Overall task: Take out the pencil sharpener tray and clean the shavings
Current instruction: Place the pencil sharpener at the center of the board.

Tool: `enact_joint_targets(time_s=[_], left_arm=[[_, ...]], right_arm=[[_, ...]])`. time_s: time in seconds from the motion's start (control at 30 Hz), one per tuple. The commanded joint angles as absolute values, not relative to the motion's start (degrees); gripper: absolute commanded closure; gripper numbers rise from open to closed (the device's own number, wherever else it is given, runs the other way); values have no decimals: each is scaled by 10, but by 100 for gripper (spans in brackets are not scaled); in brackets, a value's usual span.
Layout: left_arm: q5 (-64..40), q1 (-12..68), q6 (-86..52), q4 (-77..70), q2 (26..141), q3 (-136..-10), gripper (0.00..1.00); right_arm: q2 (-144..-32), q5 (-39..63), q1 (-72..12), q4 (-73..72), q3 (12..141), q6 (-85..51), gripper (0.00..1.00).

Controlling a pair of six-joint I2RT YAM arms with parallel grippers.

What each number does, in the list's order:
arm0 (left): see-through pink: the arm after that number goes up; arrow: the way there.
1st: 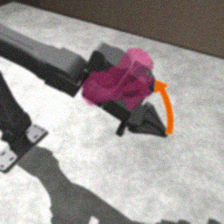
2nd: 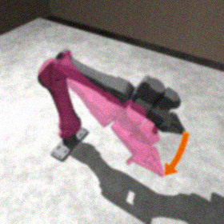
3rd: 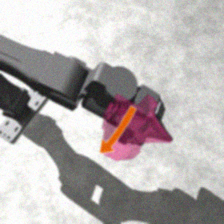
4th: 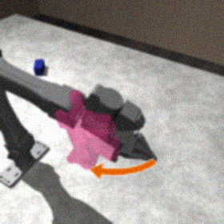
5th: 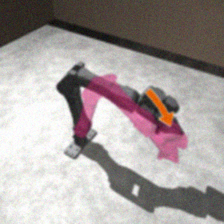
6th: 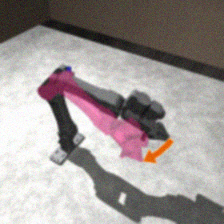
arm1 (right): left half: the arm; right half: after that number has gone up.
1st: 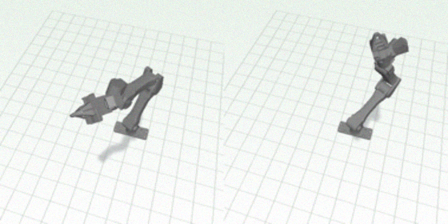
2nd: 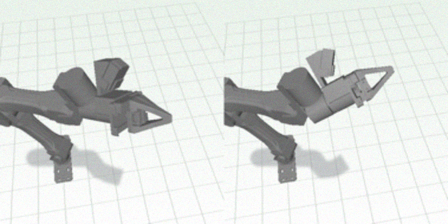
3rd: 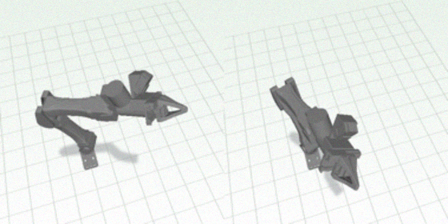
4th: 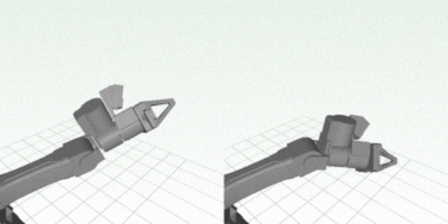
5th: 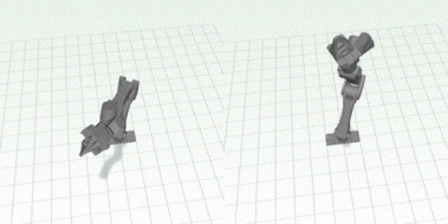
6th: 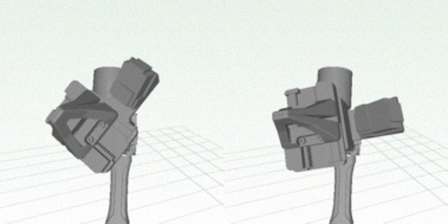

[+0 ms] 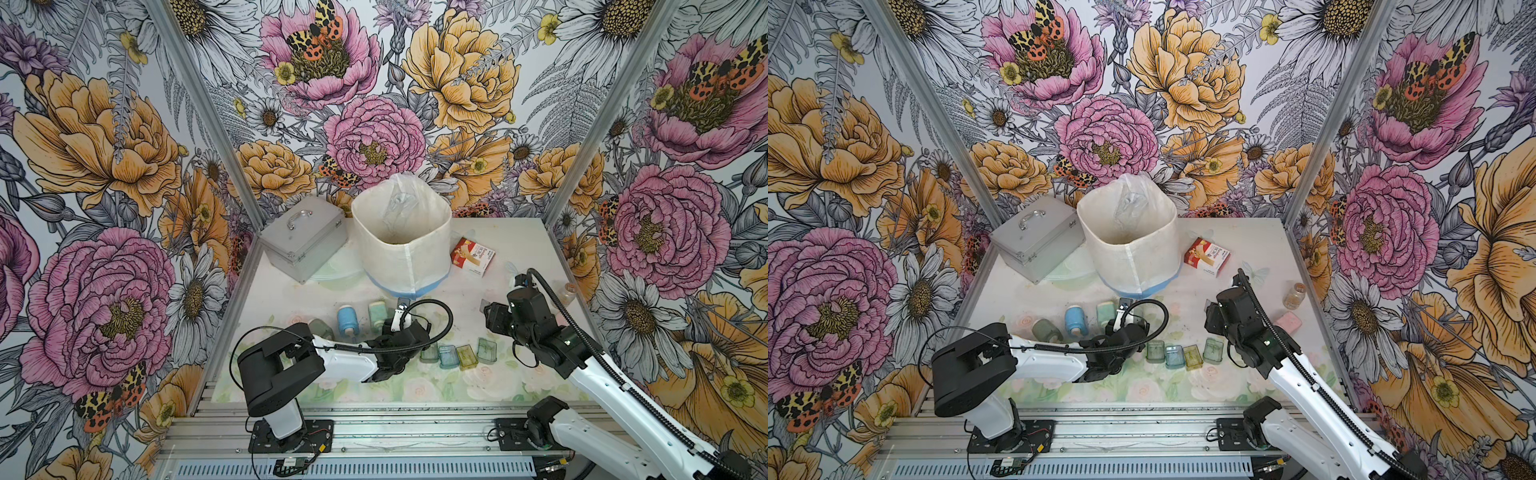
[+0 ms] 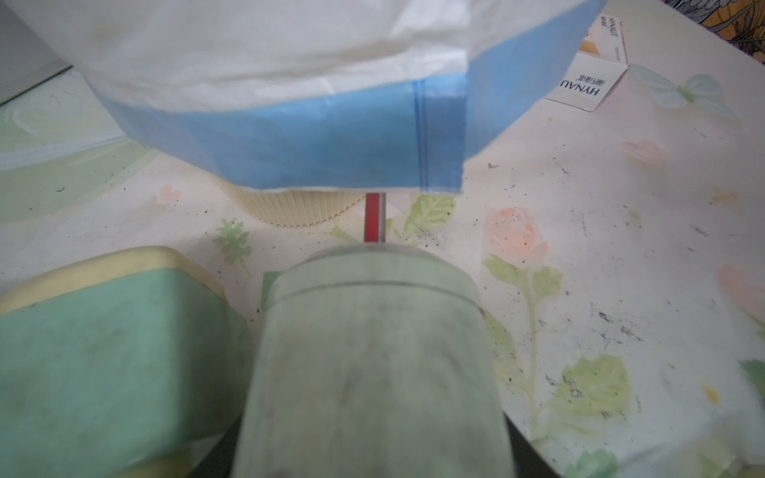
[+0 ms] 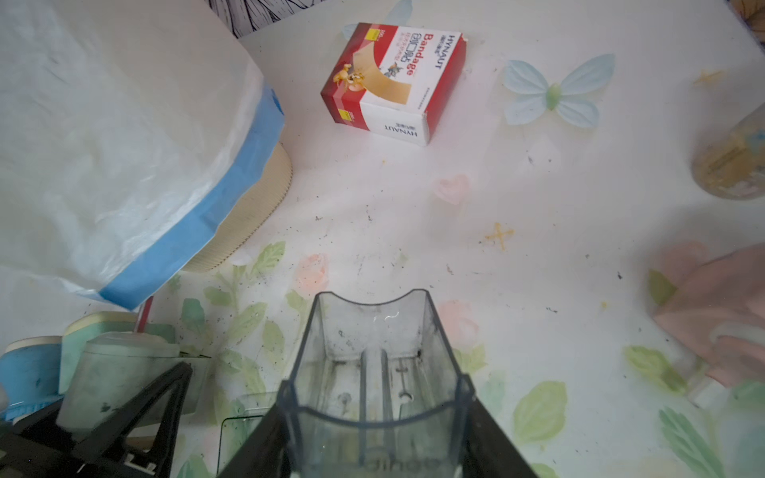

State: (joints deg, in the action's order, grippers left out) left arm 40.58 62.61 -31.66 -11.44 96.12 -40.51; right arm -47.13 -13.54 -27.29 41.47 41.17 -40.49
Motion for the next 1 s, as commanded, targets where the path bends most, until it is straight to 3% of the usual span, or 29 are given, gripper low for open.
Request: enact_joint_targets(time_s=[0.0,0.2,0.37,0.97], left_arm=[[407,619,-338,-141,968,-418,85],[401,614,-331,-144,979,-423,77],[395,614,-321,-145,987,-428,56],[386,613,-333,-146,1006,-427,38]], right_arm=[[-452,-183,-269,427,398,-438,68],[-463,-209,-270,460,383,-460,69],[-462,-211,-270,466,362,-484,70],[-463,-229,-286,483,316,-534,72]])
